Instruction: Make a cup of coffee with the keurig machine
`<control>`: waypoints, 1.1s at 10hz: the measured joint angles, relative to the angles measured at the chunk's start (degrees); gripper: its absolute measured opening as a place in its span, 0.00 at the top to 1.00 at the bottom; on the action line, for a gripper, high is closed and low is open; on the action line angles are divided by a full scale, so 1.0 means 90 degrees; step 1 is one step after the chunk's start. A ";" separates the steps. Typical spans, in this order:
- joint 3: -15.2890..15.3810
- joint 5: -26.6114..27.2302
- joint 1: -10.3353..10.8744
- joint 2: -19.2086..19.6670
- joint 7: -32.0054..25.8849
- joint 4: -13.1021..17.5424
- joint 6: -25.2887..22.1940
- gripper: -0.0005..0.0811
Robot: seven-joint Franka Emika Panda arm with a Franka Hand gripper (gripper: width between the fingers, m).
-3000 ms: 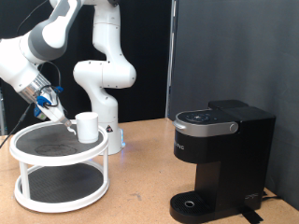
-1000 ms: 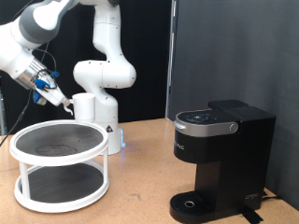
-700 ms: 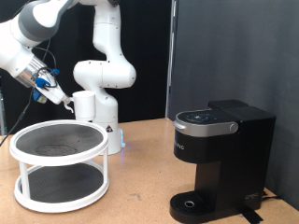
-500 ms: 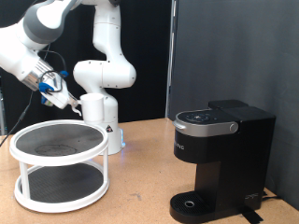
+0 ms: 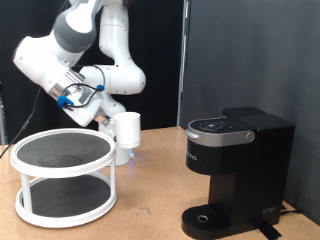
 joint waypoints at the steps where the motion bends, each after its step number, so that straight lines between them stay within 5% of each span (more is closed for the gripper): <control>1: 0.0172 0.0164 0.0103 0.0008 0.0067 -0.0030 0.0198 0.99; 4: 0.0637 0.0418 0.0385 0.0025 0.0196 -0.0062 0.0544 0.99; 7: 0.0714 0.0293 0.0382 0.0149 0.0301 -0.0120 0.0797 0.99; 11: 0.1102 0.0269 0.0439 0.0886 0.0382 -0.0133 0.1798 0.99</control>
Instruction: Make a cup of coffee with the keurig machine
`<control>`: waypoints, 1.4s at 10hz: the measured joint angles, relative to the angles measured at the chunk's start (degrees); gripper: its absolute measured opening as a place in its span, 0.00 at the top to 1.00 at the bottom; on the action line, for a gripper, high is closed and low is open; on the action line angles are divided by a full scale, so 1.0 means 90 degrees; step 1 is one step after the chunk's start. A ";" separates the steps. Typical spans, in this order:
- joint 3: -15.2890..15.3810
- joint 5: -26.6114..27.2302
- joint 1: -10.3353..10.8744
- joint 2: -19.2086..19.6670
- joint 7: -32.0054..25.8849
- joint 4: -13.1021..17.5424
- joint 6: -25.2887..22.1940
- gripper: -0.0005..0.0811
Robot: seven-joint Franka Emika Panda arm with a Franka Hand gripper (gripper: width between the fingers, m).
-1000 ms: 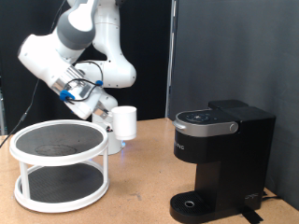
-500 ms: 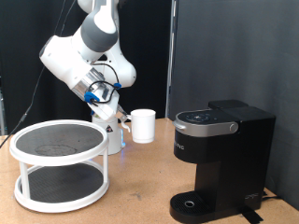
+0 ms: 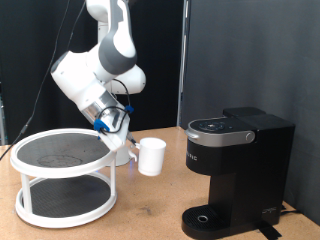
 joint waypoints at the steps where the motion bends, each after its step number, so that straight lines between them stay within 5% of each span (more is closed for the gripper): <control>1: 0.0093 0.0036 0.0025 0.0207 0.0000 0.0031 0.0218 0.99; 7: 0.0627 0.0634 0.0291 0.1103 -0.0072 0.0416 0.0892 0.99; 14: 0.1442 0.1603 0.0716 0.1549 -0.0341 0.0583 0.1817 0.99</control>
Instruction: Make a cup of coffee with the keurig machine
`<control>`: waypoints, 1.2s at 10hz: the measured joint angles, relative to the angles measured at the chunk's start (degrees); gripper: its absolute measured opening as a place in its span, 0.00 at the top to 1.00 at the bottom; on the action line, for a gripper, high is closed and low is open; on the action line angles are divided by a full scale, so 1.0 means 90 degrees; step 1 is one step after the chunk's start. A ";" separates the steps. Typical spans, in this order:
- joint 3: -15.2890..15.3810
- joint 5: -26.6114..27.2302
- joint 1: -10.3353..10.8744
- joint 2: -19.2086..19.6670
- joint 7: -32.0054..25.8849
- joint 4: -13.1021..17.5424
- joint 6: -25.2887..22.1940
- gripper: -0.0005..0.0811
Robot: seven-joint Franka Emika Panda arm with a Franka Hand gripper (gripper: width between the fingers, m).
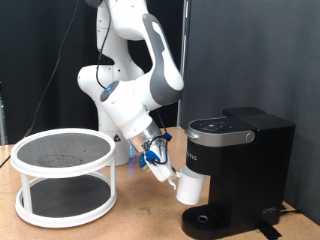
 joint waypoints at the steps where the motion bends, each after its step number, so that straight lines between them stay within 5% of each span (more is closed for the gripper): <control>1: 0.0088 0.0082 0.0027 0.0046 0.0000 0.0022 0.0121 0.99; 11: 0.0447 0.1034 0.0046 0.0646 -0.0604 0.0231 0.0749 0.99; 12: 0.0451 0.1046 0.0046 0.0655 -0.0608 0.0246 0.0753 0.86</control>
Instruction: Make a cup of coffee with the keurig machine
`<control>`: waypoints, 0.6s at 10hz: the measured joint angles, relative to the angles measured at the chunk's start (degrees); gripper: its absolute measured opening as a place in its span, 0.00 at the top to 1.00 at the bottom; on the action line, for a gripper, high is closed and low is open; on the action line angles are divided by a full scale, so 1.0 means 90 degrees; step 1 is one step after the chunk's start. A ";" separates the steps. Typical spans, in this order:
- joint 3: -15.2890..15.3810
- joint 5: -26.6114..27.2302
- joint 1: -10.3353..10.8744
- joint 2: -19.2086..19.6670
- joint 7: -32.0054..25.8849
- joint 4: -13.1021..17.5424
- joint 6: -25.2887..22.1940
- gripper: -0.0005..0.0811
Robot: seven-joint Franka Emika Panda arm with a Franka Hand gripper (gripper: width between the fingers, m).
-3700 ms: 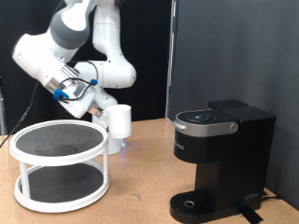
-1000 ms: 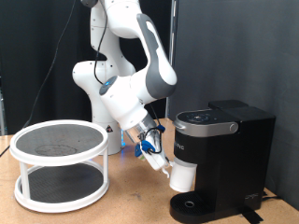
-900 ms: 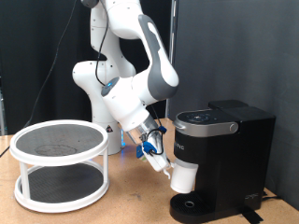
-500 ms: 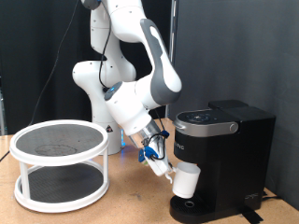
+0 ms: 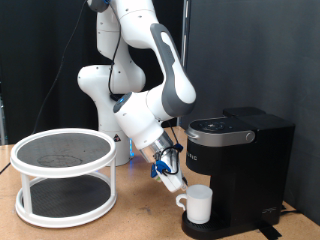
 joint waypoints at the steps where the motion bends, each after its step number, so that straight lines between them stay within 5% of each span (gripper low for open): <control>1: 0.0000 0.0001 0.0000 0.0000 0.0000 0.0003 0.0000 0.86; 3: -0.0024 -0.0162 -0.0033 -0.0023 -0.0009 -0.0025 -0.0152 0.47; 4: -0.0093 -0.0492 -0.0100 -0.0103 -0.0037 -0.0118 -0.0457 0.47; 5: -0.0191 -0.0880 -0.0207 -0.0251 -0.0064 -0.0256 -0.0861 0.22; 6: -0.0287 -0.1196 -0.0320 -0.0416 -0.0104 -0.0390 -0.1239 0.22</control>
